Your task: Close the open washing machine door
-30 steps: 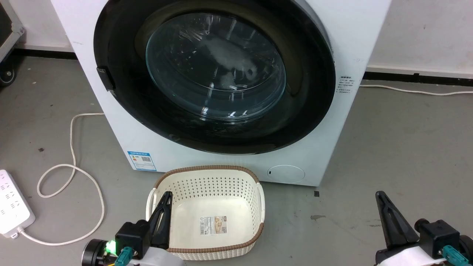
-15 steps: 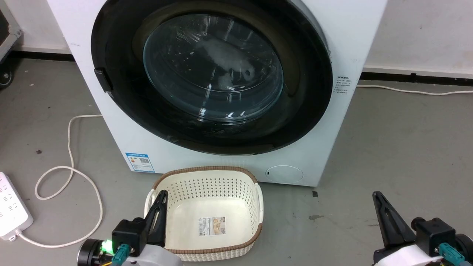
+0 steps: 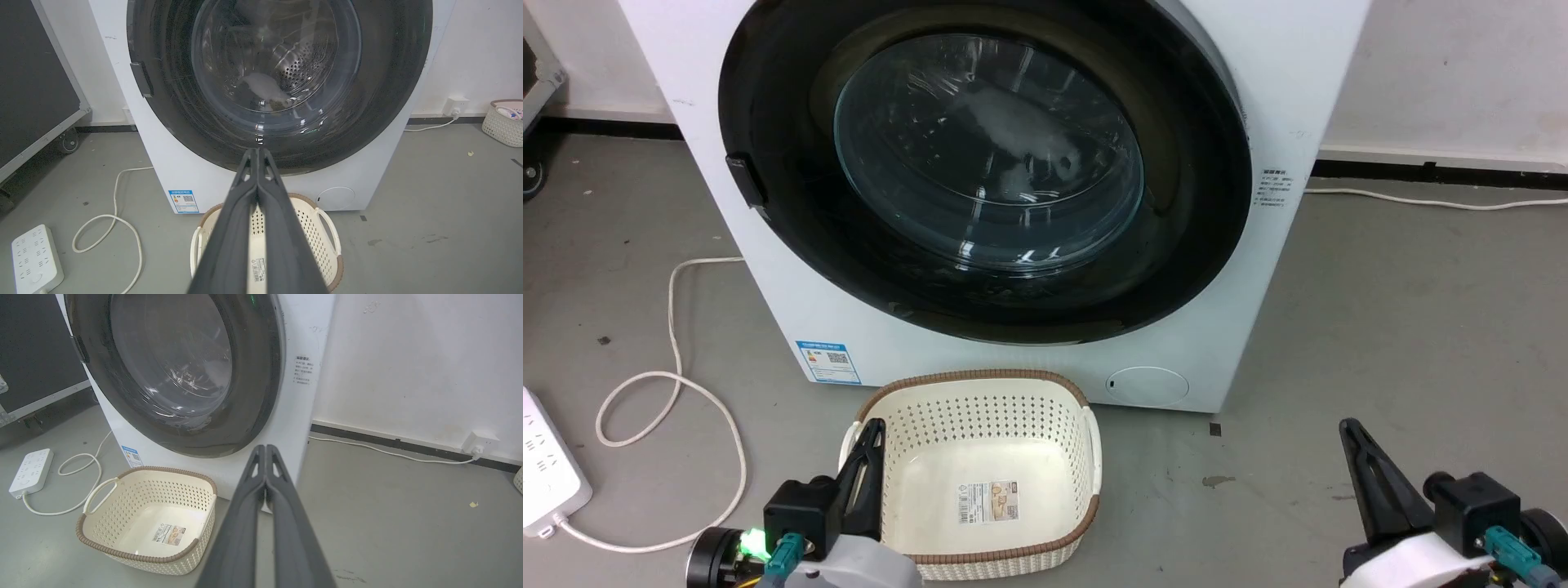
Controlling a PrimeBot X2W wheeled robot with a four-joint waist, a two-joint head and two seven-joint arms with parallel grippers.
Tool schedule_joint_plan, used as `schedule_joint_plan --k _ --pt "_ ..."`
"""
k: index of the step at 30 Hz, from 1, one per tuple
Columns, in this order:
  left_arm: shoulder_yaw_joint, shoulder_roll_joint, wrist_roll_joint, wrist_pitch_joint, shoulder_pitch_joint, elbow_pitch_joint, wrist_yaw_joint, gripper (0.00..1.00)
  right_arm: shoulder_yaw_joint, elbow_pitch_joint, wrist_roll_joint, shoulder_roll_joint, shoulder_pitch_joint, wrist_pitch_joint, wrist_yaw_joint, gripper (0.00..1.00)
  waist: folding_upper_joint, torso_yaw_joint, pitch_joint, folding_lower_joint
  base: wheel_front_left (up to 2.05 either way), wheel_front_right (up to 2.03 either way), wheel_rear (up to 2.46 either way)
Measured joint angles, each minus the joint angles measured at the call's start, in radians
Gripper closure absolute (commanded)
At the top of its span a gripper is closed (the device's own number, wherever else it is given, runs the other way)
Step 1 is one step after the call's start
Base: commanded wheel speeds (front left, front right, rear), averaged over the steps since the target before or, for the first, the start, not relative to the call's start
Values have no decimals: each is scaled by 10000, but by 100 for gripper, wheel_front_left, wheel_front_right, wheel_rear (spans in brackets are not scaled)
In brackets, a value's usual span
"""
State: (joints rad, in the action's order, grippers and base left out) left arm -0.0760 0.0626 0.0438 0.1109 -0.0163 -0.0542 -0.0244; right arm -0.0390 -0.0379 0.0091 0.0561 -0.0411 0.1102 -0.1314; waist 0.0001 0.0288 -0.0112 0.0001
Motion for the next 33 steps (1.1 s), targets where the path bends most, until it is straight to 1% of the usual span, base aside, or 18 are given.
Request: schedule_joint_plan --k 26,33 --pt "339 -63 -171 -531 7 236 54 100 173 146 -12 -2 147 -529 0 100 0 -140 54 -1 0 0 0" --pt "445 -84 -236 -665 10 311 128 100 219 182 -13 -2 148 -646 0 100 0 -177 69 -1 0 0 0"
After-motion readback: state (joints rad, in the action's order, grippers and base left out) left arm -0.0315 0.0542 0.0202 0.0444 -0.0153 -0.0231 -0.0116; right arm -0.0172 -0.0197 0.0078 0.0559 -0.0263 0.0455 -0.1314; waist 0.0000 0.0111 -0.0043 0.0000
